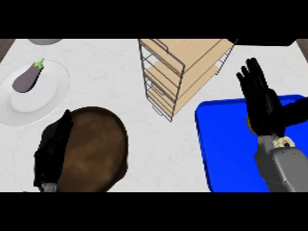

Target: Pick the lemon from the tray and place it in the tiered shelf

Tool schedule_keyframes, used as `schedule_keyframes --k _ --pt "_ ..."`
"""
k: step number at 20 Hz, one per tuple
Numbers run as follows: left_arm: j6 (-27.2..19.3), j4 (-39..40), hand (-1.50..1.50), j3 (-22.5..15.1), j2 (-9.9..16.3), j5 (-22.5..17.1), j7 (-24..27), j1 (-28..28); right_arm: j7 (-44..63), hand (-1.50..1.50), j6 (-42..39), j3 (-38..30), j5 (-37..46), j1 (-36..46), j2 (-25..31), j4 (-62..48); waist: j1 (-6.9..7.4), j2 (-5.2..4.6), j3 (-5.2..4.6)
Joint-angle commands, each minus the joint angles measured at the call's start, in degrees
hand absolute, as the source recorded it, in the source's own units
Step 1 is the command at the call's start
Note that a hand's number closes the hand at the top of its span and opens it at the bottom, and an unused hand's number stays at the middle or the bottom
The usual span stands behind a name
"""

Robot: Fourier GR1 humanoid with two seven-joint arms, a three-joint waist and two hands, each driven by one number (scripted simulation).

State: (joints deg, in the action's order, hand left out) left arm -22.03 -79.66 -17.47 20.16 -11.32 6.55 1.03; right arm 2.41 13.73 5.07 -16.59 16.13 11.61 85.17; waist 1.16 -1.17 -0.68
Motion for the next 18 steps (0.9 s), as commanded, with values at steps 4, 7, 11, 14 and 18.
schedule_keyframes --k 4,7,11,14,18 --pt "3.68 0.61 0.0 0.45 4.01 -0.32 -2.46 0.29 5.15 -1.5 12.68 -8.57 11.24 -9.89 12.67 -4.61 -5.06 1.18 0.44" --pt "4.4 0.73 0.0 -0.81 3.53 -0.11 -2.1 0.89 11.45 -1.5 16.35 -9.29 20.79 -19.39 22.24 -15.07 -8.34 -1.8 -0.68" --pt "10.55 0.25 0.0 -2.06 5.02 -2.21 -6.89 -1.45 10.01 -1.5 28.48 -18.42 14.32 -21.1 13.14 -7.09 -3.9 1.39 0.66" --pt "12.61 3.29 0.0 -1.45 3.52 -0.98 -5.15 -3.49 1.22 -1.5 22.23 -17.53 10.61 -27.29 8.97 1.43 -2.33 1.3 0.66" --pt "13.87 2.38 0.0 -0.61 3.41 -1.1 -6.22 -2.99 6.81 -1.5 19.36 -11.78 15.73 -23.27 12.32 4.33 -1.36 1.23 0.63"
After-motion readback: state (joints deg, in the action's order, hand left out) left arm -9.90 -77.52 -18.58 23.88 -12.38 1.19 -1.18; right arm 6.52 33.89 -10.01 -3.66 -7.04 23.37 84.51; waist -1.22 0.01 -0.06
